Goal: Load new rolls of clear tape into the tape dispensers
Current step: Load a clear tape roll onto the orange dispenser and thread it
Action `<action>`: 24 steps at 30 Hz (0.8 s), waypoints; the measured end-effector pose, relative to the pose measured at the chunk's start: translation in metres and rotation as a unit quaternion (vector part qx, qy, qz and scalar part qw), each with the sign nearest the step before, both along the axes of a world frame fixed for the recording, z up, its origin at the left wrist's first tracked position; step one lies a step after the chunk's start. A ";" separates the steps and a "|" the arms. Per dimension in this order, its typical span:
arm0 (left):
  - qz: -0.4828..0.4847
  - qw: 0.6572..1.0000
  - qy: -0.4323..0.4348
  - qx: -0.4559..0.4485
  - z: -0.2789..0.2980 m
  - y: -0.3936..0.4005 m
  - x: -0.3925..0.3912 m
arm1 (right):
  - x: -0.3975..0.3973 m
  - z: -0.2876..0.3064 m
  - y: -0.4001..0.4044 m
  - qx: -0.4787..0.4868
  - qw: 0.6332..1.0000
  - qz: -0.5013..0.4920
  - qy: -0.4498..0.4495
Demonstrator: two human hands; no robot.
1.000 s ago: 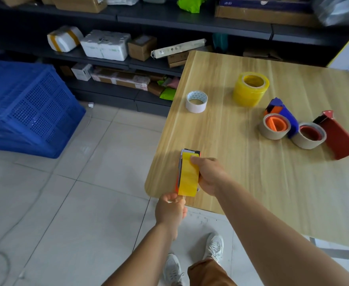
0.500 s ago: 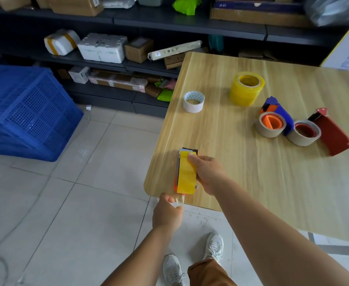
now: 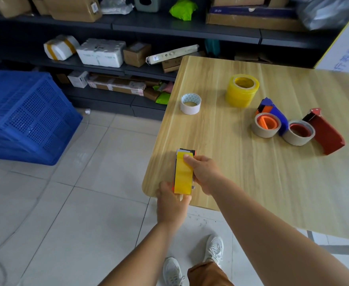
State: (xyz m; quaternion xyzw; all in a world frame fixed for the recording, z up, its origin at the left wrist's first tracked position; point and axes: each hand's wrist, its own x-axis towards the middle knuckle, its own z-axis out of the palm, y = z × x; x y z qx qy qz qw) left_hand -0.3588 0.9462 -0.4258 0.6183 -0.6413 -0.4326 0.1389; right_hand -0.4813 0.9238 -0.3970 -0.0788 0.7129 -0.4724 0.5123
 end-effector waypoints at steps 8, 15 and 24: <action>-0.010 0.998 0.043 0.036 0.002 0.002 -0.006 | -0.001 0.000 0.000 -0.001 1.000 0.003 0.006; 0.004 0.999 -0.003 0.035 0.014 0.005 -0.010 | -0.001 0.007 0.001 0.005 0.999 0.017 0.027; -0.029 0.999 0.025 -0.031 0.042 -0.012 -0.013 | 0.004 0.016 0.002 0.019 0.998 0.030 0.049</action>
